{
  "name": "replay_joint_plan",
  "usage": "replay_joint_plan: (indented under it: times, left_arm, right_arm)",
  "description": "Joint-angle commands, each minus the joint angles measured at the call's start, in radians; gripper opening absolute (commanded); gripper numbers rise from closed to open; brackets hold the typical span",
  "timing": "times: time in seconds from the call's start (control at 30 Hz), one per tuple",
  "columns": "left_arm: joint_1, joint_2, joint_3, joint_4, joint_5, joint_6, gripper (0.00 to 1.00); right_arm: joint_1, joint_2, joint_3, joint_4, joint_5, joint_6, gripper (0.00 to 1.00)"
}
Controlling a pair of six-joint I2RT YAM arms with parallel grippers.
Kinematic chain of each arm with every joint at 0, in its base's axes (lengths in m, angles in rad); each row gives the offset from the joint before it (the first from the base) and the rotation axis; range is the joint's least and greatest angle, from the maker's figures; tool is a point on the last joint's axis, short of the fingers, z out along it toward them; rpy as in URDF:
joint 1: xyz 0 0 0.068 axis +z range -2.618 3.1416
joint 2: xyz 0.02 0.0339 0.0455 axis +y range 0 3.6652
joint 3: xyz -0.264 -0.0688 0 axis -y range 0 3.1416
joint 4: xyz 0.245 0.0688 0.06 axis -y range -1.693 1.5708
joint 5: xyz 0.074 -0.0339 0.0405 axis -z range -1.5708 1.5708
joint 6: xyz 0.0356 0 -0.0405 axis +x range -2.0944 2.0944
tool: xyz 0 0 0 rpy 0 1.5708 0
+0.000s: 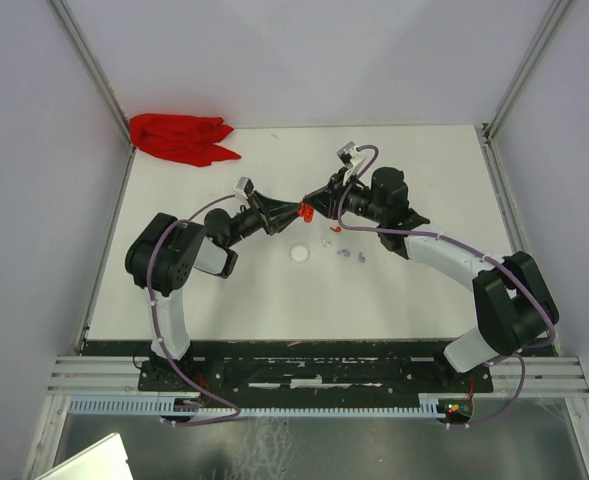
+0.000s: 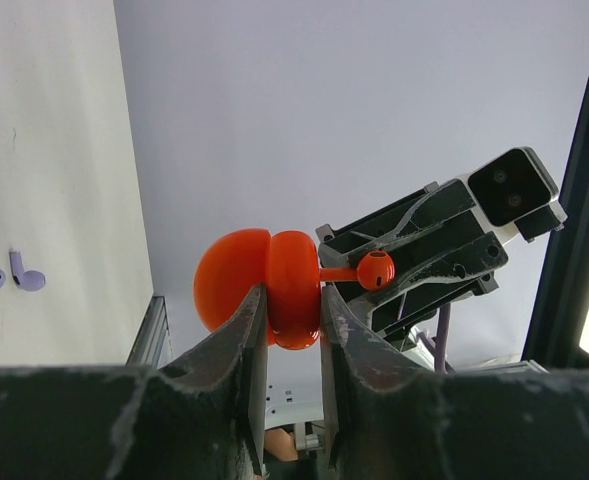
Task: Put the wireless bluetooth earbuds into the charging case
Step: Place the earbud in the charging case.
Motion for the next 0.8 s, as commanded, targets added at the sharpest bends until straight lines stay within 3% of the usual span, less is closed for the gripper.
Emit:
replay_joint_plan:
  times: [0.0,0.77]
  left_arm:
    - [-0.004,-0.038,0.026,0.201,0.022,-0.041,0.03]
    - [-0.007,-0.078,0.025,0.201,0.027,-0.054,0.03]
  right_arm:
    - [0.0,0.001,-0.007,0.06,-0.024,-0.009,0.01]
    - [0.0,0.014,-0.02,0.055,-0.023,-0.032,0.01]
